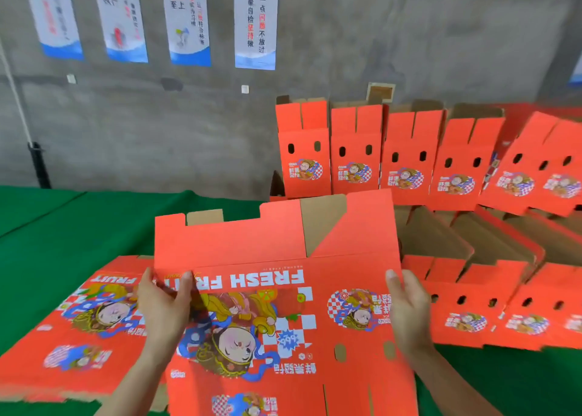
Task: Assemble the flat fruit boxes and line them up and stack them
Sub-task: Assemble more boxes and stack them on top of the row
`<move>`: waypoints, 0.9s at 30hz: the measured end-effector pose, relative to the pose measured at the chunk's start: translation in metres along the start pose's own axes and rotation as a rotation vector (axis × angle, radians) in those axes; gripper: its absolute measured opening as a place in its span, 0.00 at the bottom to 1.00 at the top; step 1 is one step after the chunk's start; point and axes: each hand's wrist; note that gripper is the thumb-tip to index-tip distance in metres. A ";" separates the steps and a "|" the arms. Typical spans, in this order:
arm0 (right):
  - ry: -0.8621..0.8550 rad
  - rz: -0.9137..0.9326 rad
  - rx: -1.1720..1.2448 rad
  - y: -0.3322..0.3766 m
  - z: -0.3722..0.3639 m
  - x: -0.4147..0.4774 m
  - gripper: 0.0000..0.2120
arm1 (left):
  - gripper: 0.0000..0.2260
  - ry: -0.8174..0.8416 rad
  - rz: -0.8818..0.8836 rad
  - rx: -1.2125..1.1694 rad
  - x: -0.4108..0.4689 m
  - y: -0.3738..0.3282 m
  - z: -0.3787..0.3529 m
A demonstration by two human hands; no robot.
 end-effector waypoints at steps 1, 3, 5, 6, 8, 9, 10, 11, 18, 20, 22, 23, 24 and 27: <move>0.004 -0.021 0.040 -0.004 0.016 0.003 0.17 | 0.18 0.006 0.043 -0.081 0.001 -0.008 -0.005; -0.009 -0.035 0.063 -0.012 0.048 0.011 0.16 | 0.13 0.067 0.116 -0.222 0.002 -0.022 -0.016; -0.035 -0.051 0.057 -0.020 0.079 0.019 0.15 | 0.07 0.145 0.196 -0.402 -0.004 -0.033 -0.028; -0.041 -0.072 0.053 -0.023 0.094 0.023 0.14 | 0.05 0.195 0.233 -0.490 -0.009 -0.040 -0.032; -0.060 -0.113 0.023 -0.026 0.119 0.028 0.07 | 0.04 0.293 0.280 -0.623 -0.023 -0.055 -0.039; -0.084 -0.126 -0.010 -0.027 0.129 0.030 0.07 | 0.05 0.322 0.293 -0.662 -0.032 -0.063 -0.042; -0.140 -0.113 -0.066 -0.023 0.137 0.031 0.15 | 0.05 0.336 0.300 -0.687 -0.042 -0.072 -0.044; -0.210 -0.035 -0.134 -0.017 0.144 0.031 0.21 | 0.06 0.340 0.301 -0.701 -0.053 -0.081 -0.047; 0.133 0.148 -0.451 0.023 0.146 0.012 0.16 | 0.05 0.285 0.190 -0.663 -0.097 -0.129 -0.054; 0.231 0.049 -0.515 0.026 0.149 0.013 0.14 | 0.08 0.277 0.171 -0.671 -0.102 -0.136 -0.056; 0.296 0.000 -0.637 0.031 0.155 0.016 0.12 | 0.12 0.280 0.159 -0.669 -0.108 -0.140 -0.057; 0.329 -0.012 -0.702 0.032 0.158 0.018 0.13 | 0.12 0.280 0.148 -0.664 -0.110 -0.141 -0.058; 0.365 -0.030 -0.738 0.033 0.161 0.021 0.13 | 0.12 0.278 0.136 -0.663 -0.112 -0.142 -0.059; 0.523 -0.114 -0.752 0.036 0.166 0.022 0.11 | 0.11 0.281 0.132 -0.685 -0.110 -0.143 -0.060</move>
Point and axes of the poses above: each hand's wrist, its own x-axis towards the middle knuckle, its own z-axis out of the back of the hand, y = z × x, and after that the axes turned 15 degrees about -z, right-handed
